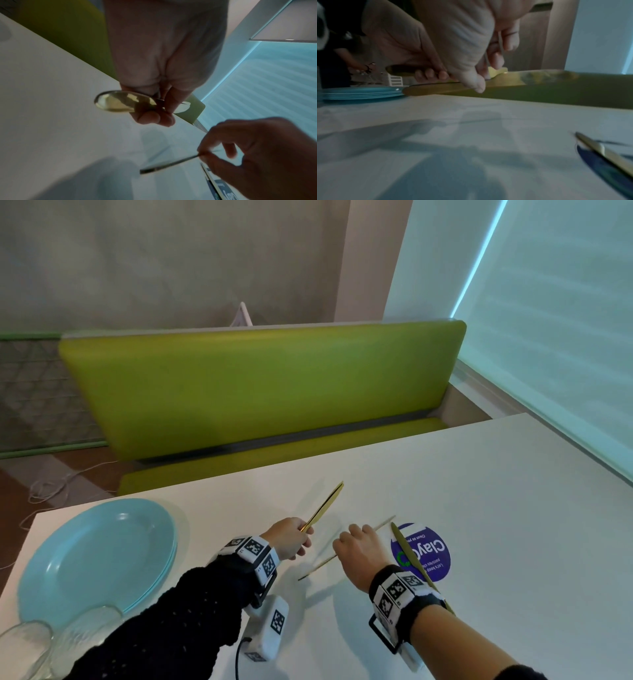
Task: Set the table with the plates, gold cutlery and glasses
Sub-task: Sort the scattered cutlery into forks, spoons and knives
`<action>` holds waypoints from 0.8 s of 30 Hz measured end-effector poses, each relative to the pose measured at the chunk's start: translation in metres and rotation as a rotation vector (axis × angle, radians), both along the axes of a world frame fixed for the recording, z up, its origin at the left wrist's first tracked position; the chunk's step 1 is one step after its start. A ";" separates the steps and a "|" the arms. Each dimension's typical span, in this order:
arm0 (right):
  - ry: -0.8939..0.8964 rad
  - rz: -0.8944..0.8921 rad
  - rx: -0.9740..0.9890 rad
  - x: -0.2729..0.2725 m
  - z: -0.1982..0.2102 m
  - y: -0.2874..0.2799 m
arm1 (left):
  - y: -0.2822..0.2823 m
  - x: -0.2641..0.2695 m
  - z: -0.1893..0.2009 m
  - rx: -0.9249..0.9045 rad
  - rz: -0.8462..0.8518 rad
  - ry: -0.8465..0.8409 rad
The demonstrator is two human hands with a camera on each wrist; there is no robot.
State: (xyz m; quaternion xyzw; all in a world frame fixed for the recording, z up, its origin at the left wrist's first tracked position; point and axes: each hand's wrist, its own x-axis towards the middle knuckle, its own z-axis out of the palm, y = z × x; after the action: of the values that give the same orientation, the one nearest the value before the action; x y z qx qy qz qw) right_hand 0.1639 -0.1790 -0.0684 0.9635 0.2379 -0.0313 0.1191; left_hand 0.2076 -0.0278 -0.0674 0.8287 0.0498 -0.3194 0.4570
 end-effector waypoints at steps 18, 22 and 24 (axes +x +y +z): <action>0.034 0.135 0.037 -0.001 0.029 0.001 | -0.030 -0.029 0.014 -0.265 -0.026 0.101; 0.068 0.132 0.055 -0.004 0.031 -0.001 | -0.031 -0.032 0.014 -0.283 -0.026 0.129; 0.071 0.132 0.047 -0.004 0.031 -0.002 | -0.032 -0.034 0.015 -0.284 -0.035 0.132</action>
State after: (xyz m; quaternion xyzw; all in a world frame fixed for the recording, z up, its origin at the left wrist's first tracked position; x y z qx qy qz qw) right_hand 0.1596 -0.1810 -0.0376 0.9465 0.3056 -0.0522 0.0900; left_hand 0.1739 -0.0598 -0.0526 0.7336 0.0195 -0.3849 0.5597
